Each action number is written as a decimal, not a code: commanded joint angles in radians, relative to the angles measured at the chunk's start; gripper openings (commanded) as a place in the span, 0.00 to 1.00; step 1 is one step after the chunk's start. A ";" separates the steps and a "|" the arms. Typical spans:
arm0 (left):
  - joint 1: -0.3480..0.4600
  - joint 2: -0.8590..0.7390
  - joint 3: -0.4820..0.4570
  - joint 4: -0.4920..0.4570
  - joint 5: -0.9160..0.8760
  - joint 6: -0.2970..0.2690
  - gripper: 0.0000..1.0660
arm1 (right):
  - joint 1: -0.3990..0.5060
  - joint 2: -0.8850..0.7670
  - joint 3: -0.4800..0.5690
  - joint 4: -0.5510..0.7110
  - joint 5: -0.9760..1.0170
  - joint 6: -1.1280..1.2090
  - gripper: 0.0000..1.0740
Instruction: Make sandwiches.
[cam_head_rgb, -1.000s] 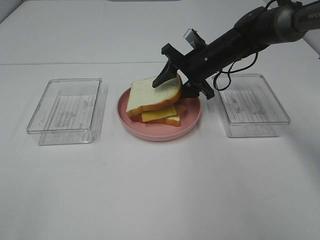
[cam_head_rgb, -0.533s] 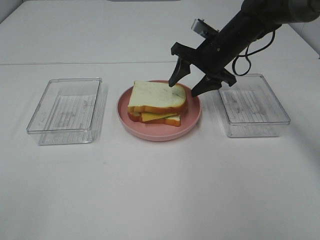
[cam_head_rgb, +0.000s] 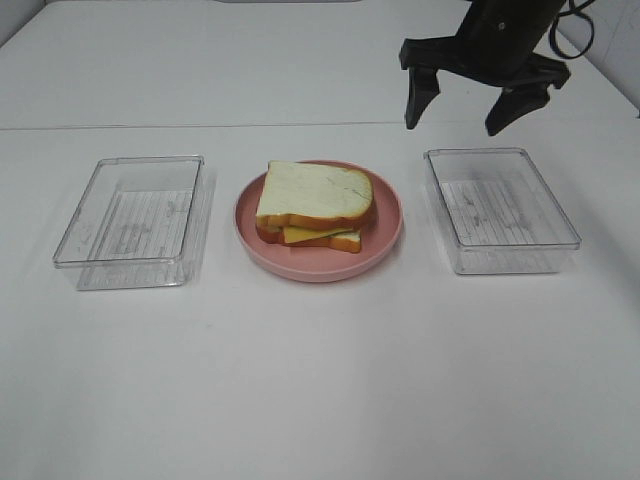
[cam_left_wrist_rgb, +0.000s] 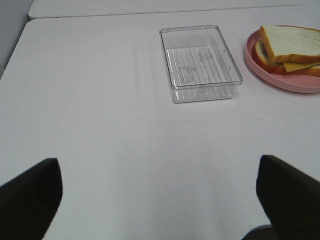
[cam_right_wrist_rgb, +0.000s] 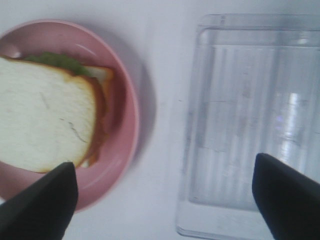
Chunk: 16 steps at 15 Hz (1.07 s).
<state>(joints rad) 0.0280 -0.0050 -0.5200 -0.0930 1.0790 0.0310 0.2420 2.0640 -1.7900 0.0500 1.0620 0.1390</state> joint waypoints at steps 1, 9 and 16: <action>-0.002 -0.019 0.003 -0.010 -0.004 -0.004 0.92 | -0.013 -0.005 -0.045 -0.146 0.113 0.065 0.86; -0.002 -0.019 0.003 -0.010 -0.004 -0.002 0.92 | -0.182 -0.069 0.018 -0.043 0.267 -0.018 0.85; -0.002 -0.019 0.003 -0.010 -0.004 -0.002 0.92 | -0.157 -0.915 0.805 -0.038 0.051 0.000 0.85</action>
<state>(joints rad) 0.0280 -0.0050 -0.5200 -0.0930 1.0790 0.0310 0.0850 1.1640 -1.0050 0.0080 1.1330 0.1380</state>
